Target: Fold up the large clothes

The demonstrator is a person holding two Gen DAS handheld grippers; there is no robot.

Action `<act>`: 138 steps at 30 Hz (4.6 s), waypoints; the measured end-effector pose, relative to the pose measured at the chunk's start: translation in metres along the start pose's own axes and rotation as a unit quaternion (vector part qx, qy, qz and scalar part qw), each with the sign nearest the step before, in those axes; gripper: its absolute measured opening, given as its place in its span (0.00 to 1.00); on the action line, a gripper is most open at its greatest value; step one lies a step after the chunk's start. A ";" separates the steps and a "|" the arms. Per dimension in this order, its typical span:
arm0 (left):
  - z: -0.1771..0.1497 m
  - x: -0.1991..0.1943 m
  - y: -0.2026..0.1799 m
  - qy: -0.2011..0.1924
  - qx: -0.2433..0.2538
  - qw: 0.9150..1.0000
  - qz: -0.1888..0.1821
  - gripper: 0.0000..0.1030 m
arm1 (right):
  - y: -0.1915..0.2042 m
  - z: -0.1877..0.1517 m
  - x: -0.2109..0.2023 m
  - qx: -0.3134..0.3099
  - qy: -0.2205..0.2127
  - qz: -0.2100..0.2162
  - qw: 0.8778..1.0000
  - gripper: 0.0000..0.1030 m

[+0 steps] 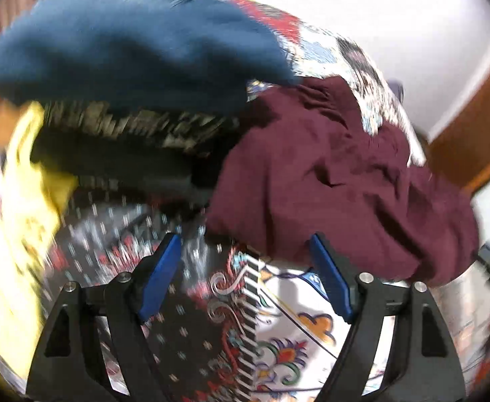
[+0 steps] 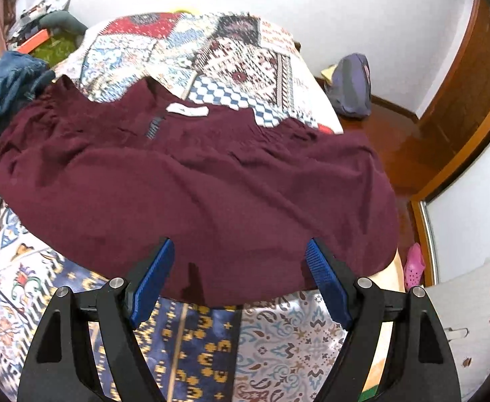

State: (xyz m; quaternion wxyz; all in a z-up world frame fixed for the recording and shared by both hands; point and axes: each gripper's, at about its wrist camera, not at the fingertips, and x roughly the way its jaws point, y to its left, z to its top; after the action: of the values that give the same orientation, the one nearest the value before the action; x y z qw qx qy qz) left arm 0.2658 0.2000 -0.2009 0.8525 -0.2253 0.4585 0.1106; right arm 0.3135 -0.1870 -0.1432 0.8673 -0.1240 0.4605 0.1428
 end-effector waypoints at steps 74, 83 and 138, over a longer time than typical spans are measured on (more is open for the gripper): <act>0.062 -0.081 -0.130 -0.234 0.075 0.969 -0.022 0.11 | 0.174 0.055 0.054 0.034 0.079 0.257 0.963 0.76; 0.021 -0.037 -0.240 -0.176 0.206 0.961 -0.060 0.11 | 0.035 0.014 0.005 0.137 0.025 0.158 0.978 0.76; -0.056 0.039 -0.095 0.053 0.229 0.972 -0.025 0.92 | 0.016 -0.006 0.033 0.076 0.014 0.152 0.985 0.85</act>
State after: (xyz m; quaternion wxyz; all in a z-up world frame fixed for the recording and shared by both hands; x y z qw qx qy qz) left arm 0.2839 0.0886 -0.2333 0.8583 -0.0414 0.5106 -0.0306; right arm 0.3213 -0.1697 -0.1756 0.8359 0.0113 0.4953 0.2360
